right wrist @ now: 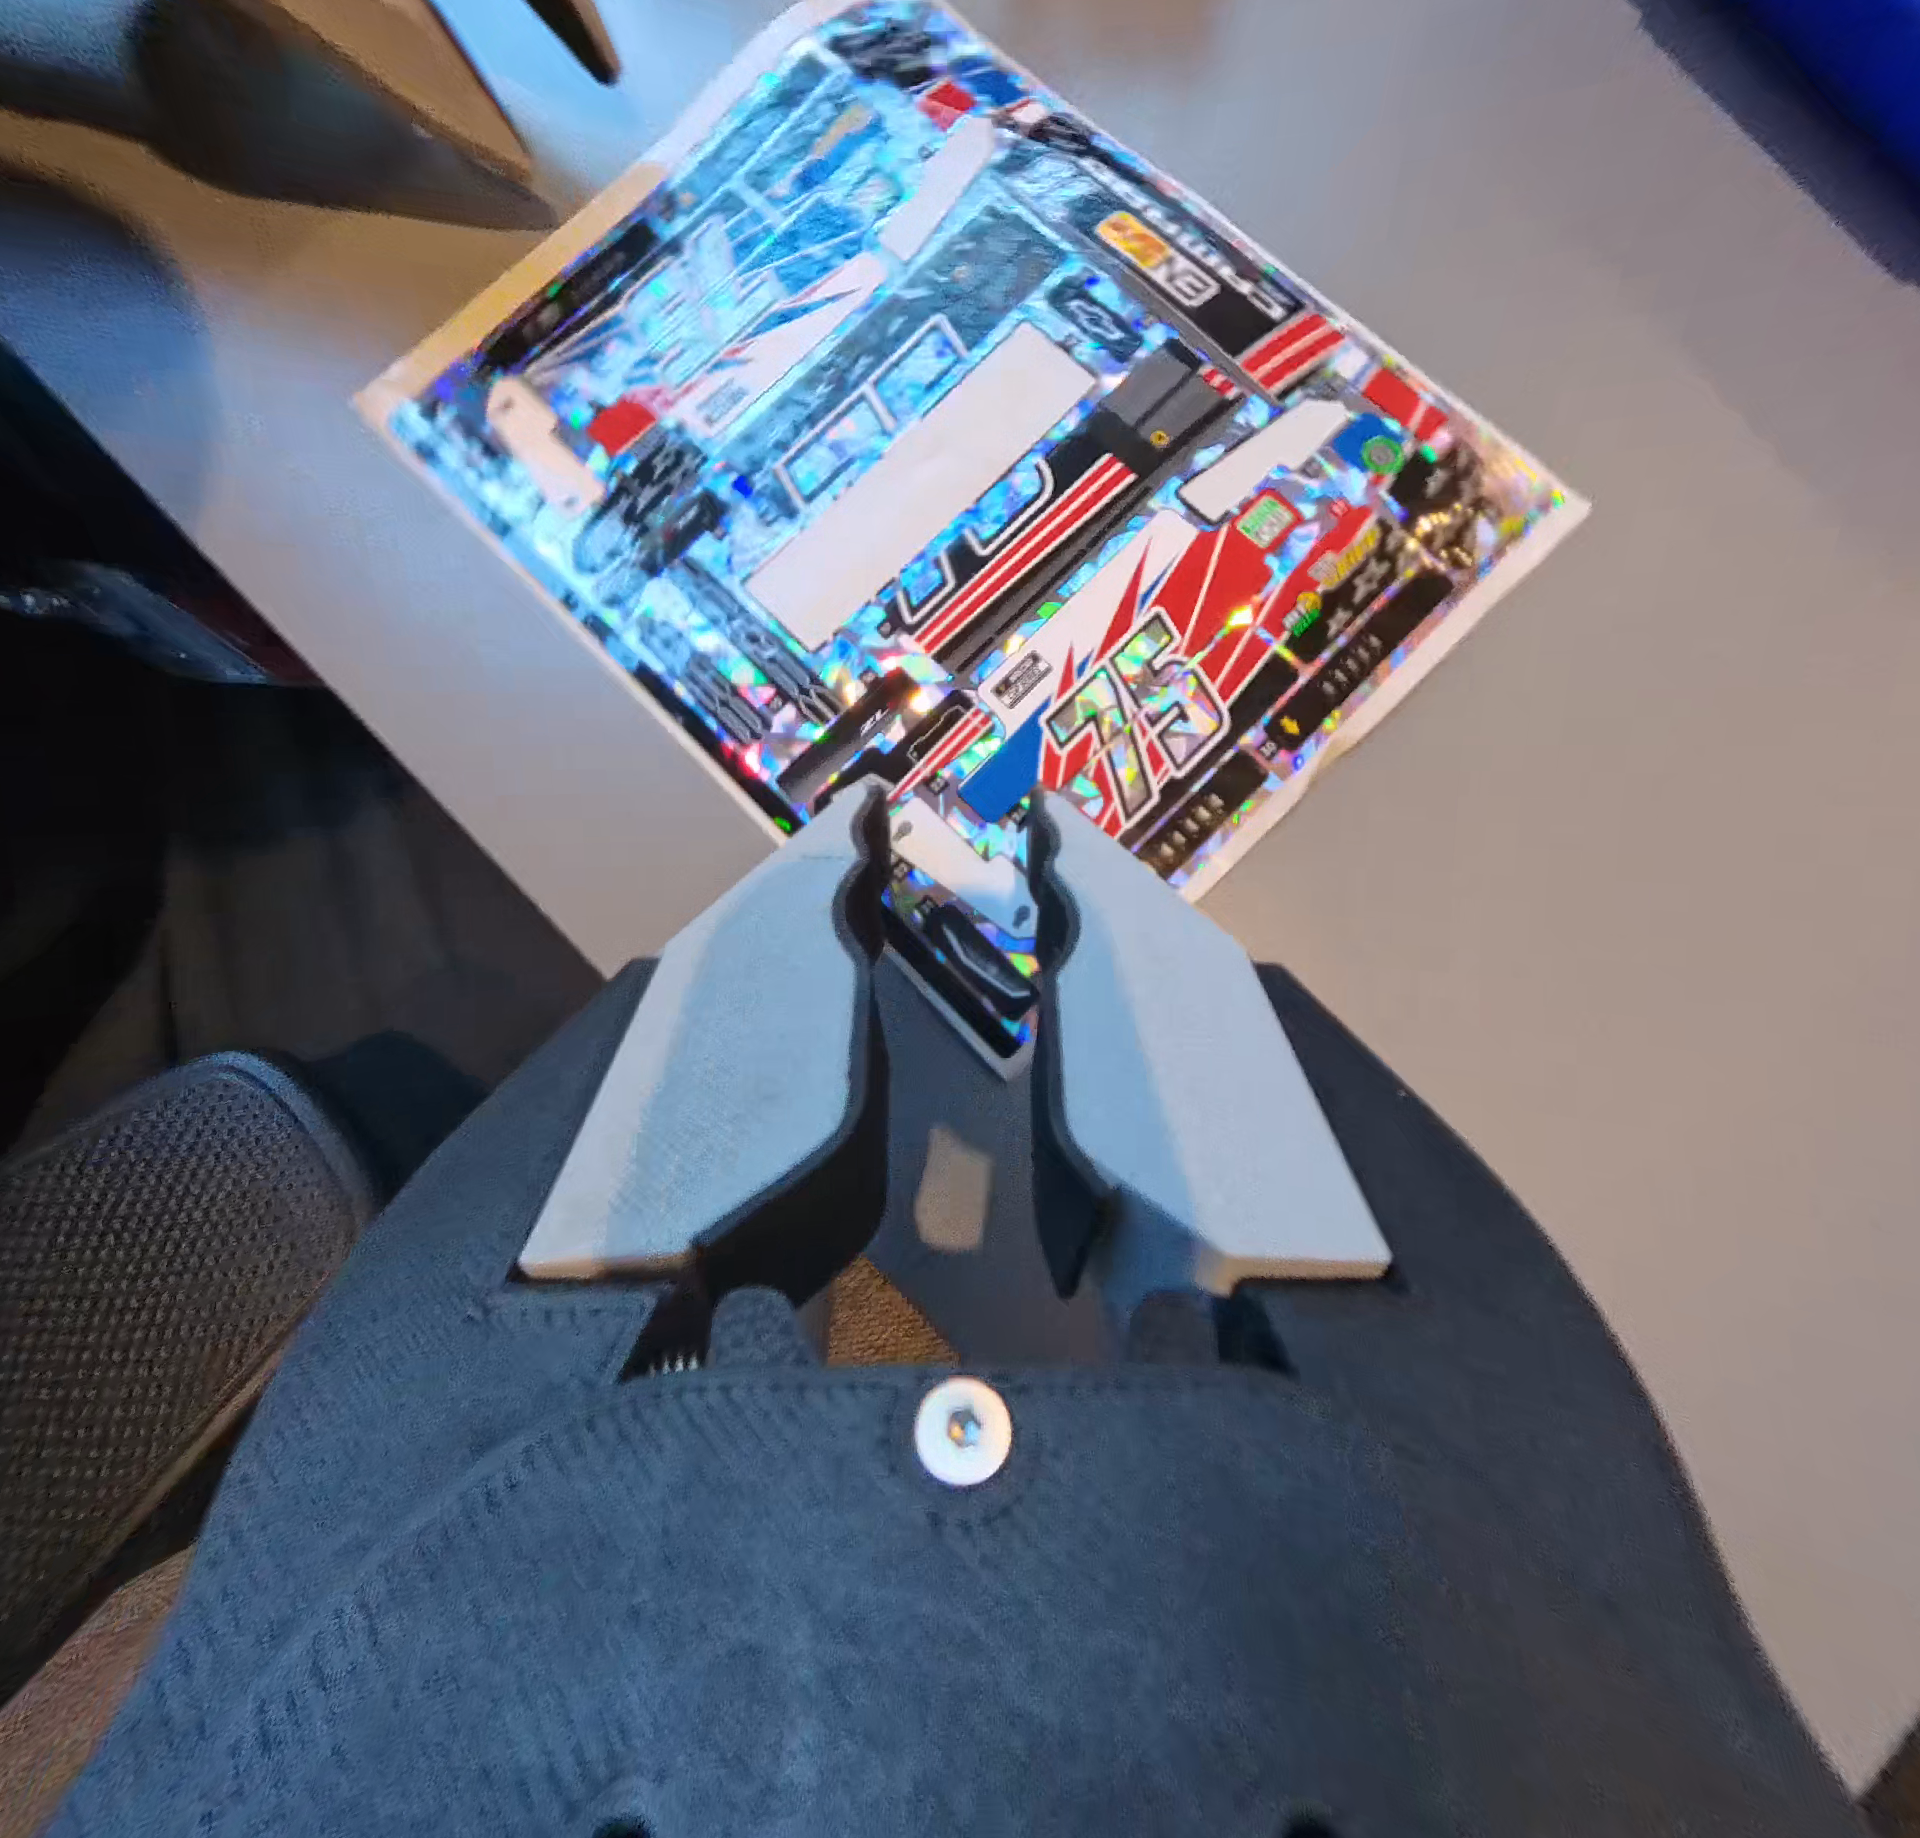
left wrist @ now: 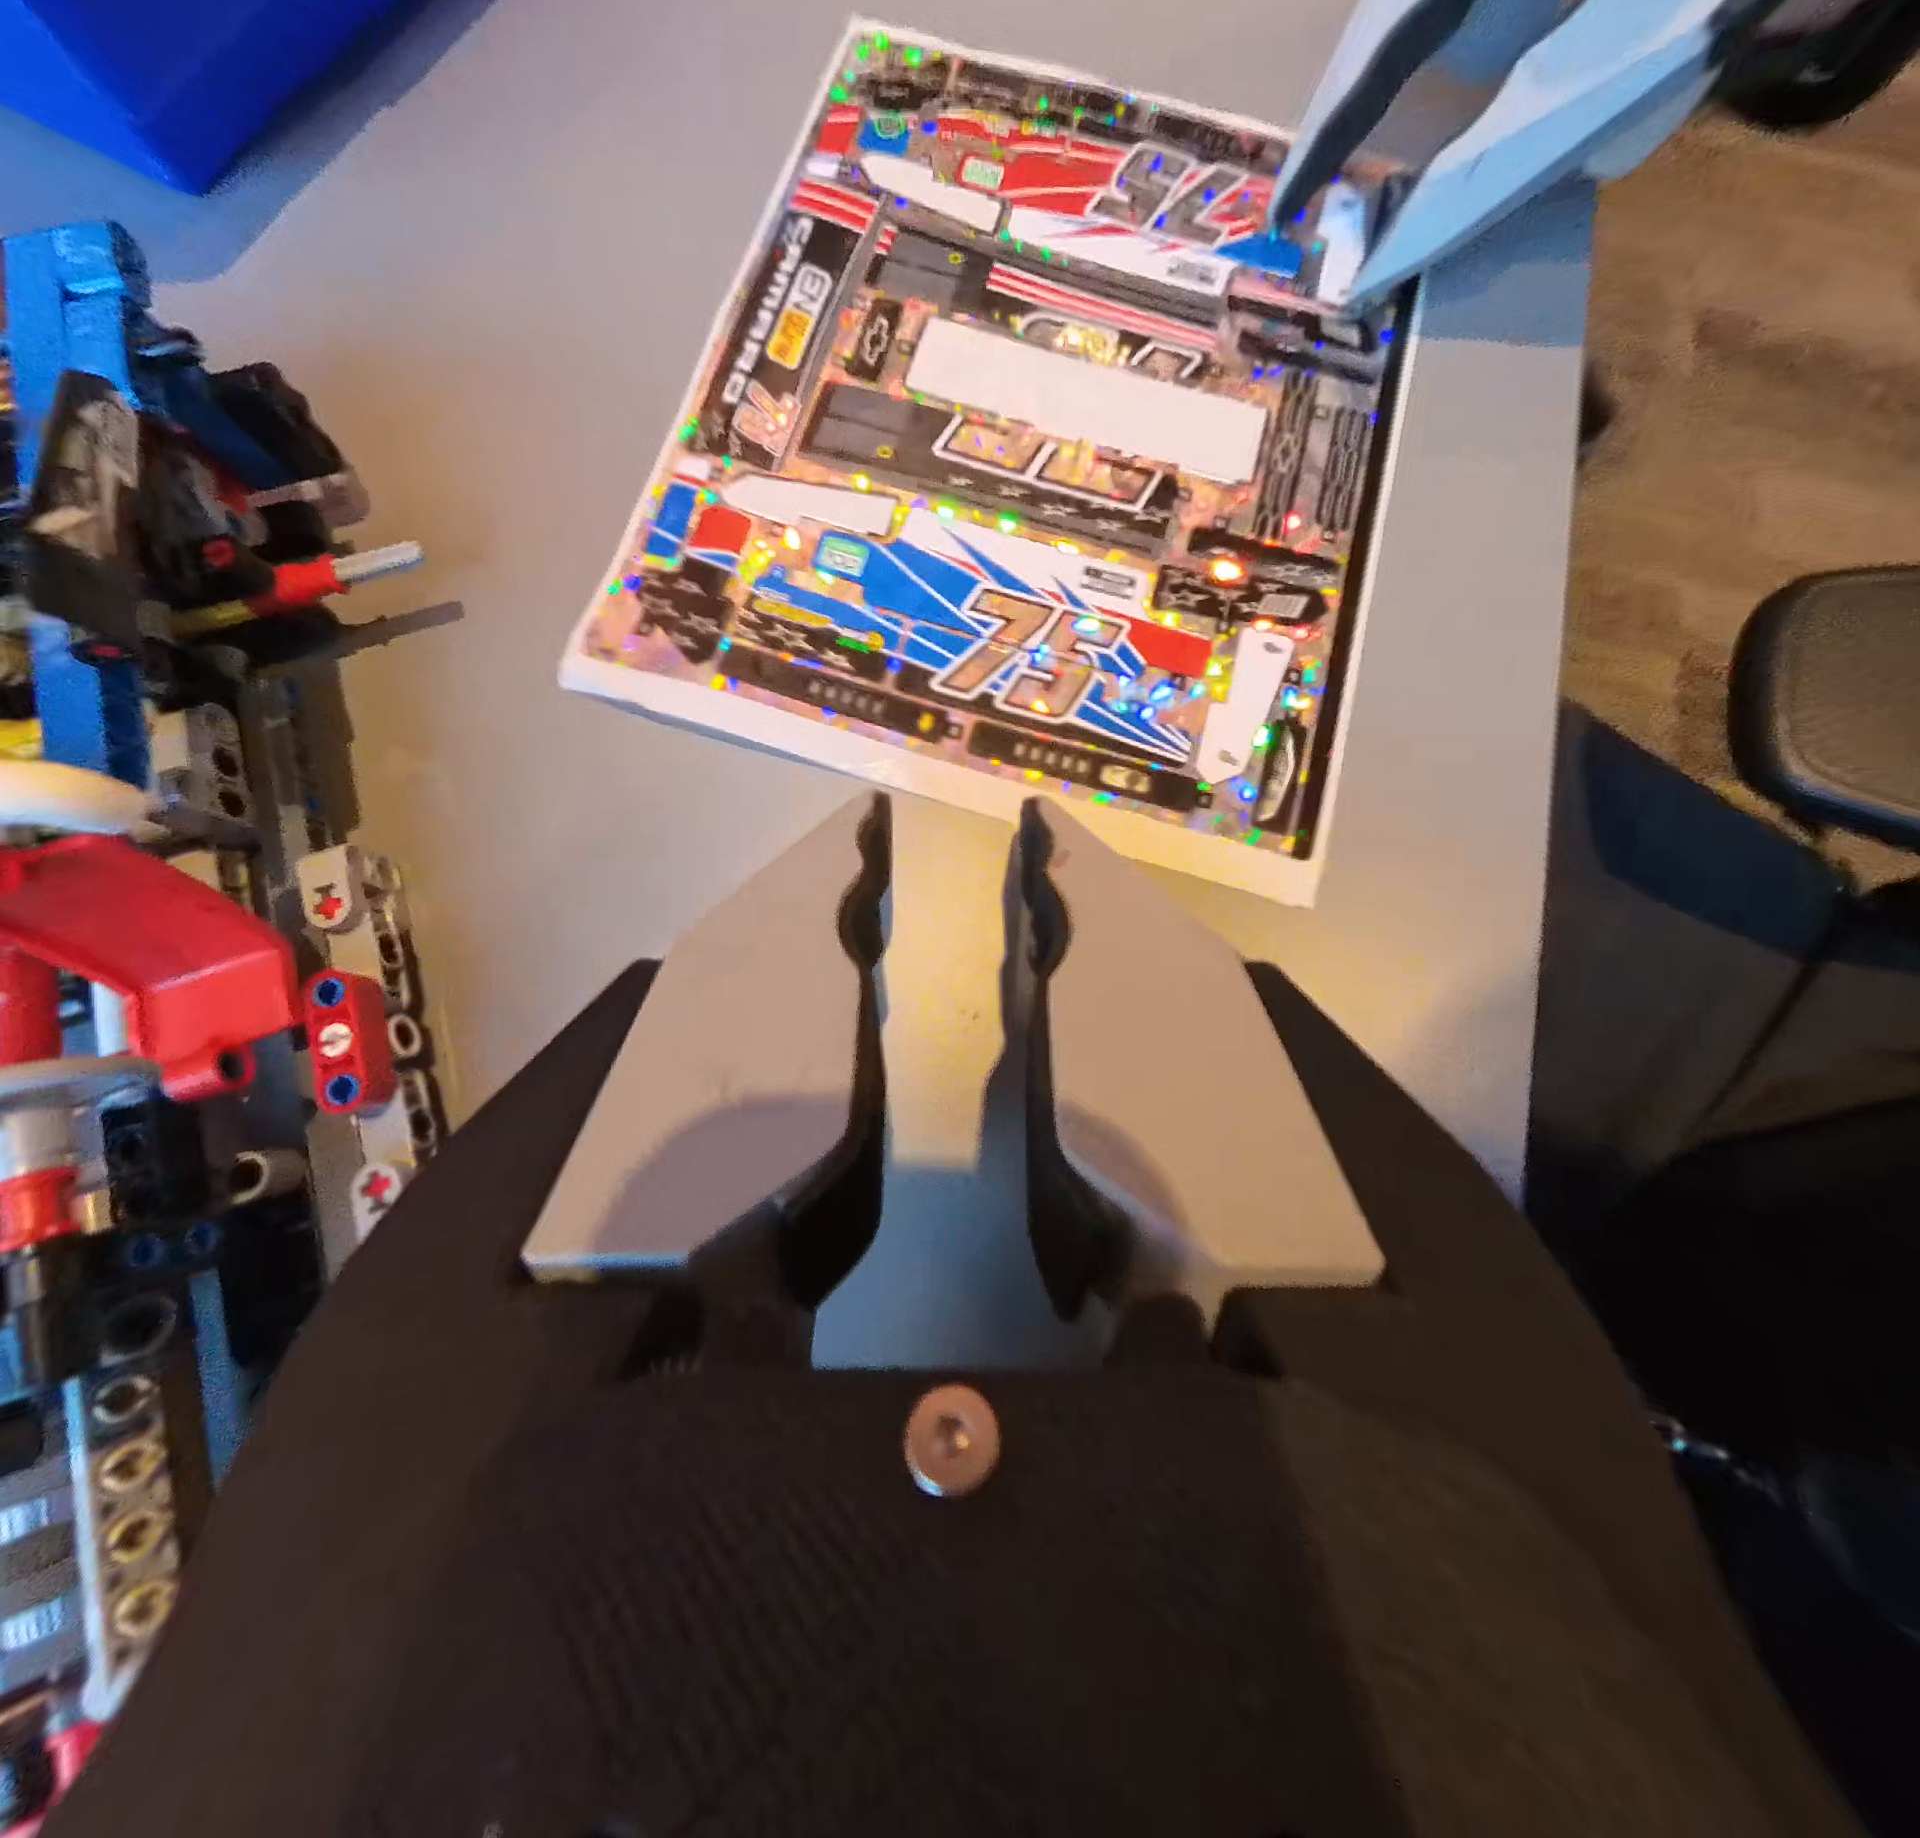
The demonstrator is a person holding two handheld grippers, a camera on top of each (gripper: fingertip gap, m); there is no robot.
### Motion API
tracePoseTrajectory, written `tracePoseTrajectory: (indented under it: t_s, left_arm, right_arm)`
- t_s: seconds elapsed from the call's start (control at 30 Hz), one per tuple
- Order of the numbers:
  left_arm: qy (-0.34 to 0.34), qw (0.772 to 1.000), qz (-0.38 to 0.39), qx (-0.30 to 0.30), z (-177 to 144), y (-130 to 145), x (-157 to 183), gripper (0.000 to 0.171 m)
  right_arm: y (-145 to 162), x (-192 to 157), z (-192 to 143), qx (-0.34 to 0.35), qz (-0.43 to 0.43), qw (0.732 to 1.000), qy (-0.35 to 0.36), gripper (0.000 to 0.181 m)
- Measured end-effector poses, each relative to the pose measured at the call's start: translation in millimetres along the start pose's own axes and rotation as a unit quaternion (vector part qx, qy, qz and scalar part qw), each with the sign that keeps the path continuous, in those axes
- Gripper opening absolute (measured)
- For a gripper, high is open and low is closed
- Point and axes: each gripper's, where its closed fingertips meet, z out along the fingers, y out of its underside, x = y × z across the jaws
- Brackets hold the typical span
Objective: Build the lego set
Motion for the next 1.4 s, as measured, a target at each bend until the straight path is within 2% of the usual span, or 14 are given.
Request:
tracePoseTrajectory:
  t_s: [0.13, 0.3, 0.37, 0.47, 0.53, 0.63, 0.77, 0.87, 0.97, 1.0, 1.1, 1.2, 1.3, 1.4]
  left_arm:
    - [-0.004, 0.999, 0.041, -0.031, 17, -6, 1, 0.018]
    - [-0.03, 0.986, 0.158, -0.04, 62, -49, -18, 0.003]
    - [-0.032, 0.982, 0.174, -0.063, 75, -63, -31, 0.006]
    - [-0.026, 0.987, 0.14, -0.071, 49, -78, -34, 0.018]
    - [-0.008, 0.991, 0.112, -0.068, 15, -66, -24, 0.02]
    - [0.041, 0.995, 0.035, -0.089, -22, -15, 10, 0.03]
    - [0.02, 0.997, 0.011, -0.068, -31, 17, 32, 0.027]
    - [0.015, 0.996, 0.015, -0.085, -12, 16, 30, 0.026]
    - [-0.001, 0.996, 0.045, -0.073, 13, 1, 18, 0.007]
    - [0.011, 0.996, 0.051, -0.069, 20, -6, 17, 0.0]
    - [0.016, 0.995, 0.081, -0.058, 45, -31, -2, 0.0]
    - [0.014, 0.993, 0.085, -0.083, 62, -51, -27, 0.007]
    - [0.034, 0.996, 0.07, -0.051, 36, -66, -25, 0.017]
    - [0.032, 0.996, 0.078, -0.036, 0, -41, -16, 0.027]
  right_arm:
    - [3, -33, -2, 0.007, 0.001, 1.0, -0.006, 0.026]
    - [-1, -80, 4, 0.021, -0.011, 0.999, -0.039, 0.024]
    - [-9, -96, 10, 0.028, -0.009, 0.998, -0.062, 0.026]
    - [-15, -99, 6, 0.035, -0.036, 0.997, -0.053, 0.026]
    - [-19, -90, -8, 0.061, -0.043, 0.996, -0.051, 0.025]
    - [-12, -59, -20, 0.05, -0.042, 0.997, -0.044, 0.033]
    - [-13, -21, -14, 0.037, -0.074, 0.996, -0.036, 0.033]
    - [-9, -8, 2, 0.005, -0.071, 0.996, -0.055, 0.032]
    - [-5, -25, 3, 0.005, -0.049, 0.996, -0.081, 0.025]
    - [-4, -32, 3, 0.012, -0.042, 0.996, -0.073, 0.032]
    - [-4, -53, 5, 0.038, -0.043, 0.998, -0.034, 0.032]
    - [-17, -88, 18, 0.059, -0.03, 0.996, -0.052, 0.032]
    - [-34, -100, 16, 0.08, -0.053, 0.994, -0.042, 0.029]
    - [-44, -84, -7, 0.119, -0.046, 0.991, -0.025, 0.026]
